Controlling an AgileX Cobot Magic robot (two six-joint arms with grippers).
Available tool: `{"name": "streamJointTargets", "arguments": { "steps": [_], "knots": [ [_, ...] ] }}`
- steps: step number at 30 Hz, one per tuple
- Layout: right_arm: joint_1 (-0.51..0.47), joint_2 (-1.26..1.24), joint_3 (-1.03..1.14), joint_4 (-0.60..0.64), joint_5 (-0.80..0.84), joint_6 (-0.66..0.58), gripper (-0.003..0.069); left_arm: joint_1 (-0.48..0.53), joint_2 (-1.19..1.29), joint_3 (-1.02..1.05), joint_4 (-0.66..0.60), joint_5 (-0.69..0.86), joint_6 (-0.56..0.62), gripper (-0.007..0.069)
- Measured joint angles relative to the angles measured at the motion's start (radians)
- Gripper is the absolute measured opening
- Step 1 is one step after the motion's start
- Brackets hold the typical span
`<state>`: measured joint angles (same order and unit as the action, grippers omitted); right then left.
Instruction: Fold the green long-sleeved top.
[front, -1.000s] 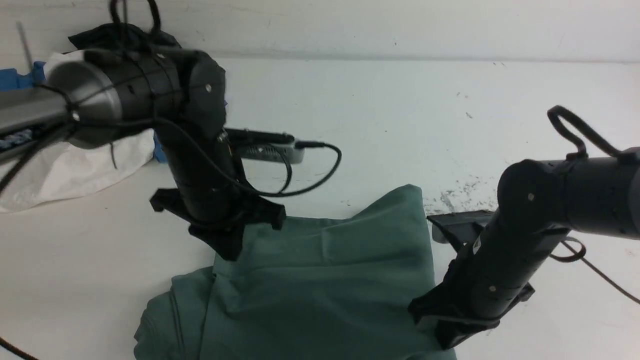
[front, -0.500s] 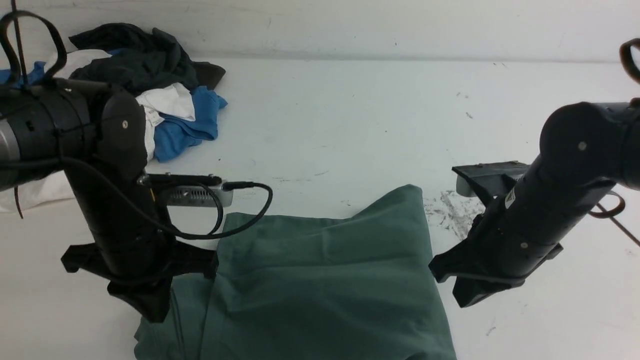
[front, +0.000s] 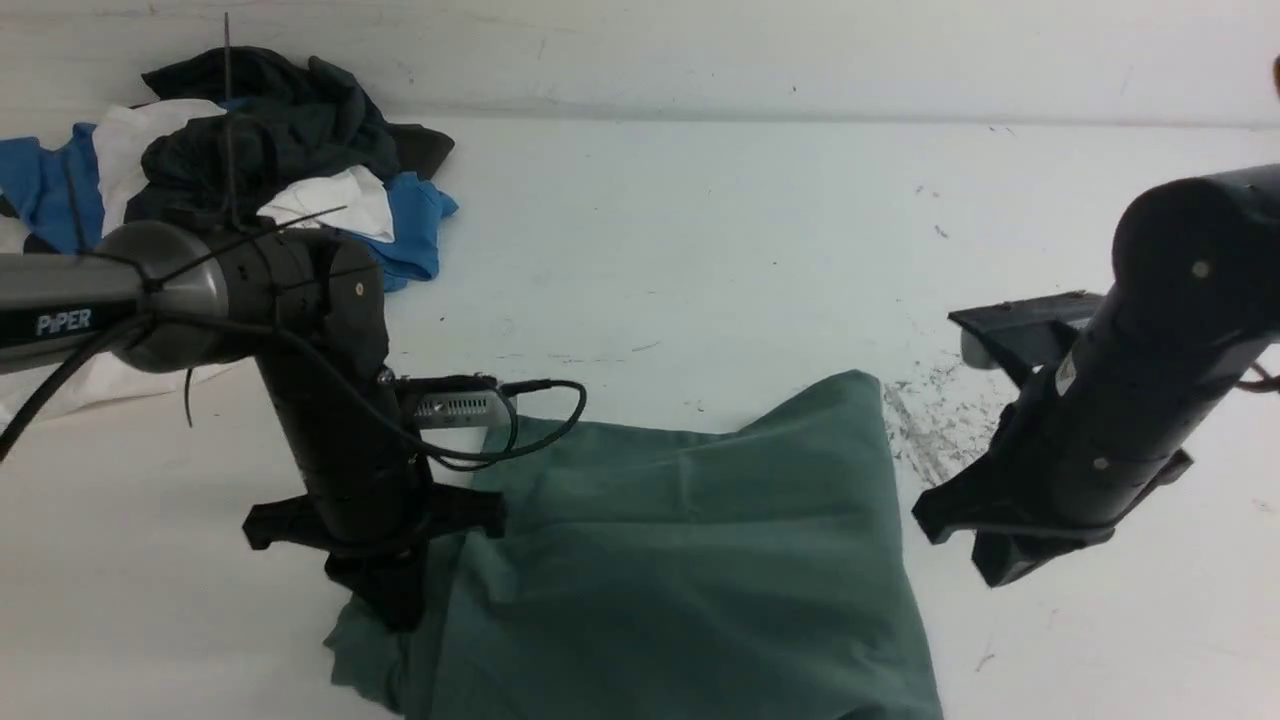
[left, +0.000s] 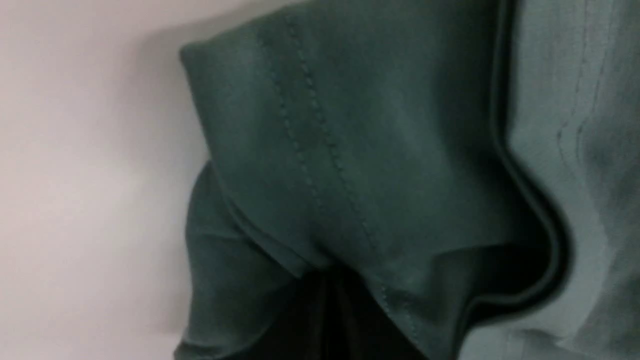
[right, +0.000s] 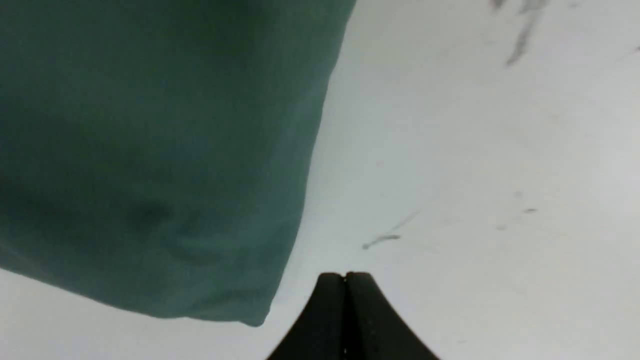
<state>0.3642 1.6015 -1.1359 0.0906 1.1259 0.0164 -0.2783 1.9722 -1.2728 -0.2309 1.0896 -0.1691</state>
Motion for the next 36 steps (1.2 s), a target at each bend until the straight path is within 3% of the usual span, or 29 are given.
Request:
{"name": "streamJointTargets", "arguments": {
  "steps": [8,12,17,23,24,25,26,27,29,36],
  "knots": [
    [-0.111,-0.162,-0.006,-0.069,0.043,0.023,-0.0014,-0.003,0.104,-0.318,-0.044,0.013,0.014,-0.0003],
    [-0.144,-0.308,-0.006,-0.096,0.085,0.012,-0.0014,-0.003,0.042,-0.439,0.033,0.105,0.015,-0.0003],
    [-0.153,-0.565,0.051,-0.108,0.044,0.047,-0.0014,-0.003,-0.063,-0.449,0.110,0.128,0.023,-0.0003],
    [-0.153,-0.937,0.380,-0.108,-0.330,0.052,-0.0014,-0.003,-0.133,-0.445,0.125,0.142,0.066,-0.0003],
    [-0.153,-0.987,0.430,-0.108,-0.417,0.052,-0.0014,-0.003,-0.139,-0.445,0.122,0.143,0.072,-0.0003],
    [-0.153,-1.080,0.599,-0.108,-0.623,0.052,-0.0014,-0.004,-0.143,-0.445,0.119,0.143,0.081,-0.0003],
    [-0.153,-1.088,0.599,-0.108,-0.645,0.052,-0.0014,-0.004,-0.143,-0.445,0.119,0.143,0.082,-0.0003],
    [-0.153,-1.146,0.739,-0.108,-0.820,0.053,-0.0014,-0.004,-0.143,-0.445,0.116,0.144,0.091,-0.0003],
    [-0.153,-1.186,0.835,-0.097,-0.961,0.068,-0.0014,-0.004,-0.143,-0.443,0.111,0.144,0.105,-0.0003],
    [-0.153,-1.205,0.905,-0.070,-1.065,0.090,-0.0014,-0.004,-0.143,-0.442,0.105,0.144,0.108,-0.0003]
  ]
}}
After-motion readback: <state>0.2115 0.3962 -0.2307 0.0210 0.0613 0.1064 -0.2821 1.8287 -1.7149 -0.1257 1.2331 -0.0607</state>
